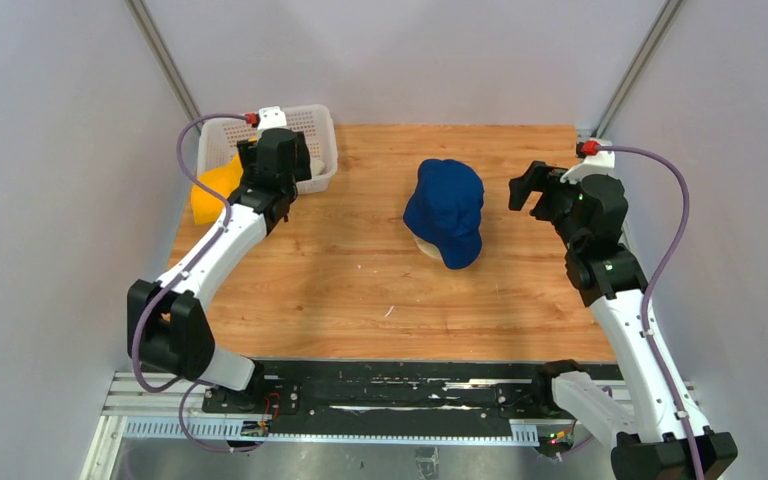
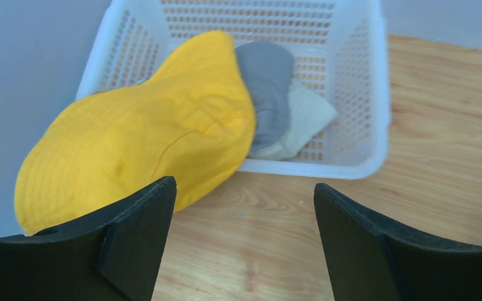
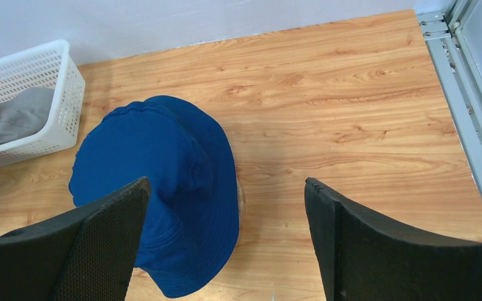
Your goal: Stack the hats
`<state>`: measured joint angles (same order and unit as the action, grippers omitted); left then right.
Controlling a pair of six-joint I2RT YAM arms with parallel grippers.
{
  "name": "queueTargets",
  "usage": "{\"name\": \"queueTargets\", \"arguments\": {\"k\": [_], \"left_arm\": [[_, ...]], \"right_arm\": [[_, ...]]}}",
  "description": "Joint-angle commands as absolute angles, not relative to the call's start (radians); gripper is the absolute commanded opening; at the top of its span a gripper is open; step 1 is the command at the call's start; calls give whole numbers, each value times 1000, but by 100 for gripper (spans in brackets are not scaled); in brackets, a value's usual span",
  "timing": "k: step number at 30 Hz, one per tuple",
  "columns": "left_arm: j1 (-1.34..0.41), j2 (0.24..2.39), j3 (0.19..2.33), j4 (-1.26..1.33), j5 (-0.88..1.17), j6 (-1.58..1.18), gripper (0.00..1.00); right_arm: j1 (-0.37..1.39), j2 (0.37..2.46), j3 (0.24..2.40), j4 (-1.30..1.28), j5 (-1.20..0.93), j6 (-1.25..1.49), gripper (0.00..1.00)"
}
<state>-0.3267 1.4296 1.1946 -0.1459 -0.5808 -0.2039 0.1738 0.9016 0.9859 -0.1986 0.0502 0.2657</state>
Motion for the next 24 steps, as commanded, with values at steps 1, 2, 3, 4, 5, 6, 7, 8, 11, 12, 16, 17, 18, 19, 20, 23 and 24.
{"name": "queueTargets", "arguments": {"k": [1, 2, 3, 4, 5, 6, 7, 8, 11, 12, 16, 17, 18, 19, 20, 23, 24], "left_arm": [[-270, 1479, 1186, -192, -630, -246, 85], [-257, 1488, 1184, -197, -633, -248, 85], [-246, 1495, 1179, -197, -631, -249, 85], [-234, 1501, 1170, -194, -625, -252, 85], [-223, 1505, 1162, -188, -621, -253, 85], [-213, 1508, 1152, -178, -613, -255, 85], [-201, 1512, 1145, -172, -609, -258, 85], [-190, 1517, 1139, -163, -601, -260, 85], [-155, 1539, 1131, -153, -593, -264, 85], [-142, 1546, 1129, -147, -595, -262, 85], [-113, 1579, 1138, -125, -587, -249, 84], [-106, 1594, 1147, -125, -577, -248, 83], [-100, 1606, 1156, -125, -569, -247, 79], [-96, 1621, 1164, -125, -562, -247, 74], [-93, 1631, 1172, -125, -556, -247, 67], [-91, 1631, 1174, -114, -542, -247, 35], [-91, 1621, 1171, -109, -534, -248, 26]], "right_arm": [[156, 888, 977, -178, 43, 269, 91], [155, 889, 977, -179, 44, 270, 91], [156, 890, 978, -179, 44, 270, 91], [156, 892, 977, -178, 43, 270, 91], [156, 894, 977, -178, 43, 270, 91], [156, 895, 977, -177, 42, 271, 91], [156, 897, 977, -176, 39, 272, 91], [156, 898, 976, -176, 39, 273, 91], [155, 900, 976, -175, 36, 273, 91], [156, 901, 976, -175, 35, 275, 91], [155, 905, 974, -170, 32, 277, 91], [156, 906, 974, -169, 30, 278, 91], [155, 907, 974, -169, 29, 278, 91], [156, 907, 974, -168, 28, 279, 91], [156, 907, 973, -169, 29, 278, 90], [155, 905, 972, -169, 32, 279, 90], [156, 905, 973, -169, 31, 279, 90]]}}
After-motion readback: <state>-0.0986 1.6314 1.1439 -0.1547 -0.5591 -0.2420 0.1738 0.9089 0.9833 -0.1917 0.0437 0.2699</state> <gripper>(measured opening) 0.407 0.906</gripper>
